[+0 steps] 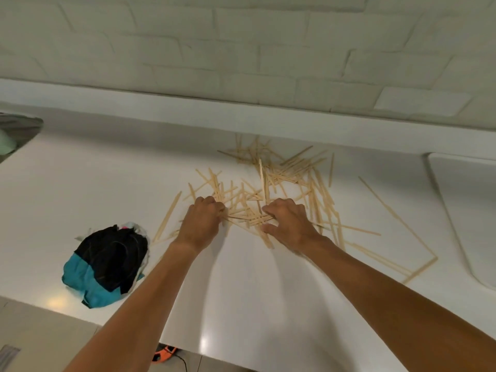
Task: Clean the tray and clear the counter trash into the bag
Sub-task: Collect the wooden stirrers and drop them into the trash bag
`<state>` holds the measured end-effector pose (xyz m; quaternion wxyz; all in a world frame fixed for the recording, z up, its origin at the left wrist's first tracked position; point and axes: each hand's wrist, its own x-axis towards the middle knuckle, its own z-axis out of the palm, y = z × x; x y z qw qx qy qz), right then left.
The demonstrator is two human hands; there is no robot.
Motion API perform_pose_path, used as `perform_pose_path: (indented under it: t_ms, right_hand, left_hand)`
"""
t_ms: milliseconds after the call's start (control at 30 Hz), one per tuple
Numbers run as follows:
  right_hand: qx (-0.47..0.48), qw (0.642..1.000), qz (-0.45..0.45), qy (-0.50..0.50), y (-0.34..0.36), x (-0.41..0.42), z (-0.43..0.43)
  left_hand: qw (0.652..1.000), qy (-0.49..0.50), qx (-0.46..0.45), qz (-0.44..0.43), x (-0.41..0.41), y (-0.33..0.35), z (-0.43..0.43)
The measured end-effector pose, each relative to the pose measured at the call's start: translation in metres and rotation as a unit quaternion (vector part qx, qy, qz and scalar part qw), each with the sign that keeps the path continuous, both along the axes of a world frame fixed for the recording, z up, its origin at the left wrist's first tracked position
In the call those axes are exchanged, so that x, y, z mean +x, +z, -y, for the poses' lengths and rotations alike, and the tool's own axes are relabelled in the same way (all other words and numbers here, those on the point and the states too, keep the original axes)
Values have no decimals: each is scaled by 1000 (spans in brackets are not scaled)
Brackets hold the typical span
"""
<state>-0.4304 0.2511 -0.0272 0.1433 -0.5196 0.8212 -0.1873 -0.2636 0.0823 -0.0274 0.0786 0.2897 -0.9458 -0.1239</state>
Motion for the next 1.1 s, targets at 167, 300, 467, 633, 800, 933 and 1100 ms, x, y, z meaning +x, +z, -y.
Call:
perform_pose_path:
  t_ms: [167,300,467,633,800,933,1100]
  right_hand:
    - [-30,999,-16,-30,1,-1,1]
    - [-17,999,-41,-28,5,-3,5]
    - [12,997,-77,-27,7,-3,5]
    - [-38,996,-25,-73,14,-2,-3]
    - [-165,947,219,-164,35,-3,-6]
    - [-227,895,327,-200,53,-5,-12]
    - [-251,857,395,-217,59,-10,-30]
  left_hand:
    - [998,-4,25,-51,-4,-3,1]
    - [1000,-12,-8,-20,-11,-4,3]
    - [999,-2,-29,-12,-12,-5,-1]
    - [999,21,5,-42,-9,-6,-8]
    - [998,60,23,-5,-13,-2,-14]
    - [996,60,-3,70,-18,0,-22]
    - [996,49,-2,79,-22,4,-28]
